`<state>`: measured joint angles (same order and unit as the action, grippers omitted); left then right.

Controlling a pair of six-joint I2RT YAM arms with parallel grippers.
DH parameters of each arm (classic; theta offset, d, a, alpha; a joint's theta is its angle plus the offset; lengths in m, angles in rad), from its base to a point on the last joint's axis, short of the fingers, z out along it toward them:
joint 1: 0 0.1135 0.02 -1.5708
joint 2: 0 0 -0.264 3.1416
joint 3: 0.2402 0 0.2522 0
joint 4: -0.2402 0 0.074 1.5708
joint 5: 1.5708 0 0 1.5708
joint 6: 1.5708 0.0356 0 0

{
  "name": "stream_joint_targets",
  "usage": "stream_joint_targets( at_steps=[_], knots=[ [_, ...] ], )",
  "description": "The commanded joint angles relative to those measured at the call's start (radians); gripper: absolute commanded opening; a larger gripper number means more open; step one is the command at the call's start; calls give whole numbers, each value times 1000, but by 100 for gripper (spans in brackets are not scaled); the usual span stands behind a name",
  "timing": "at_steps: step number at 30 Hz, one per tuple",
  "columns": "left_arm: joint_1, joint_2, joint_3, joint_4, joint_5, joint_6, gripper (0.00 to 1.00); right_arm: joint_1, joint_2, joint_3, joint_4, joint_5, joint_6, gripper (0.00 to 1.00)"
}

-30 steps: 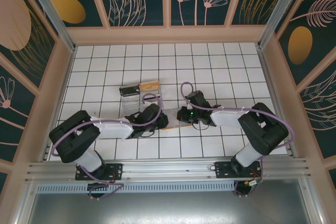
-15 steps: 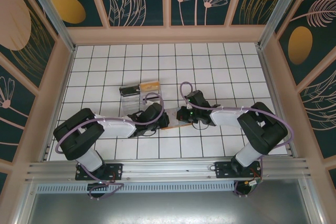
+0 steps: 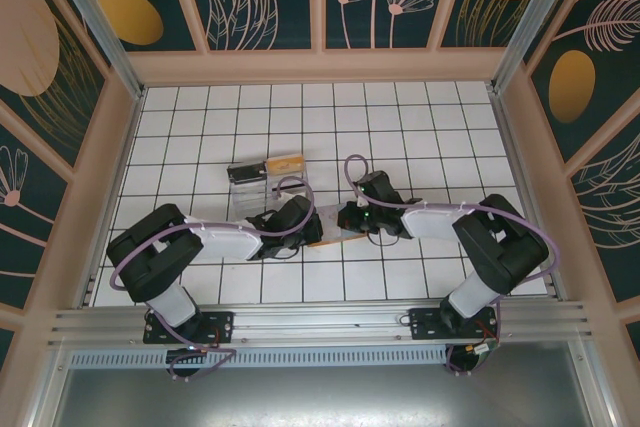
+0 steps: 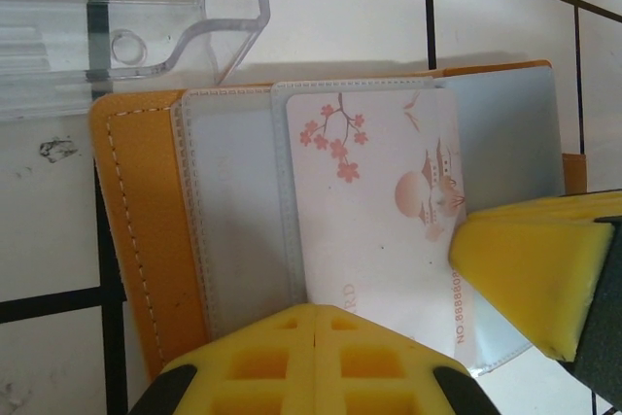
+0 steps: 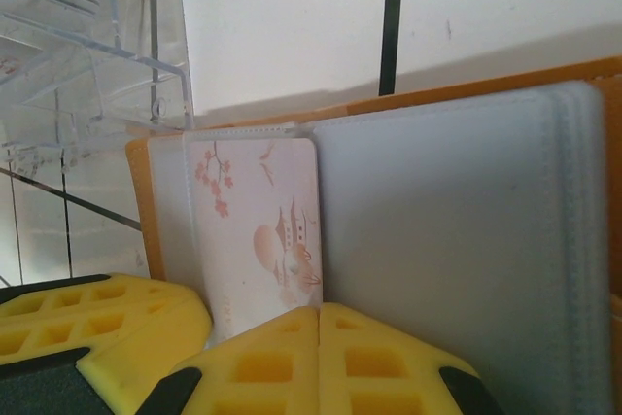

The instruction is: Take the credit cards out of the card holder

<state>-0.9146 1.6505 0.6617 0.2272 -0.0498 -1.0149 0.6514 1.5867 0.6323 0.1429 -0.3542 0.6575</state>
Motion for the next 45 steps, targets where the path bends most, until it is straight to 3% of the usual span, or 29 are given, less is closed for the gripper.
stream_joint_targets(
  at_steps=[1, 15, 27, 32, 35, 39, 45],
  knots=[
    [5, 32, -10, -107, -39, -17, 0, -33, -15, -21, -19, -21, -39, 5],
    [4, 34, -5, -112, -38, -13, 0, -99, -81, -90, -22, -58, -63, 0],
    [5, 22, 16, -99, -17, 11, 0, -240, -328, -146, -139, -40, -98, 0],
    [3, -28, 39, -72, -2, 44, 0, -251, -457, -119, -205, -24, -123, 0],
    [-1, -116, 41, -28, -3, 69, 8, -248, -520, -89, -241, 2, -143, 0],
    [0, -260, 43, -57, -56, 97, 48, -213, -559, -27, -271, 60, -176, 0],
    [0, -545, -13, -196, -258, 85, 93, -41, -495, 143, -305, 230, -295, 0]
  ],
)
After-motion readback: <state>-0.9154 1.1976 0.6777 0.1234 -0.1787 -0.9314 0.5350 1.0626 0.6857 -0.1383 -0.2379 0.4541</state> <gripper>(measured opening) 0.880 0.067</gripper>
